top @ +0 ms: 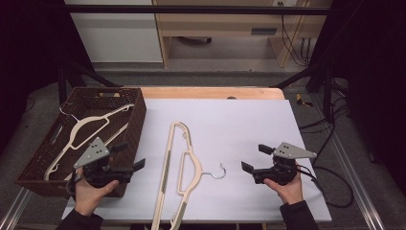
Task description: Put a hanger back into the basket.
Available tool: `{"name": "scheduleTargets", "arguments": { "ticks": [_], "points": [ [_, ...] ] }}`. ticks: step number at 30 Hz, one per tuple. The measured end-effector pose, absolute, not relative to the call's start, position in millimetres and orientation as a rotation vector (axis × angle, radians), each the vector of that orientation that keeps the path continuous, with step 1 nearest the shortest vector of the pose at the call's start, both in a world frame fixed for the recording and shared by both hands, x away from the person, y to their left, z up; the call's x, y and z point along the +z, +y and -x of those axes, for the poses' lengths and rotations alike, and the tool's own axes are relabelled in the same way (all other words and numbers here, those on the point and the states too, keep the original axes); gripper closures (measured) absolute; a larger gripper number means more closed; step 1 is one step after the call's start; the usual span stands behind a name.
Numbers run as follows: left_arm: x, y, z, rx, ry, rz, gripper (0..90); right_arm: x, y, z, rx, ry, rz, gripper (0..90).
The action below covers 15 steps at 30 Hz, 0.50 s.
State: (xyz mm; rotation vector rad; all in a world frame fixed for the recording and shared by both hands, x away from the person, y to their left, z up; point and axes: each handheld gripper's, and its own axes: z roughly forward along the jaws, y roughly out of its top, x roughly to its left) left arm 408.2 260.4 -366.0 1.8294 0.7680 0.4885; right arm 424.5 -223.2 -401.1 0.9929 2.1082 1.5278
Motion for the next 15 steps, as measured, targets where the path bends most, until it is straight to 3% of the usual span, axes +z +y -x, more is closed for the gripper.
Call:
{"name": "scheduleTargets", "arguments": {
  "ticks": [15],
  "points": [
    [-397.6, 213.6, -405.5, 0.399, 0.714, -1.920, 14.6, -411.7, -198.6, -430.7, 1.512, 2.202, -0.946, 11.0]
  ]
}}
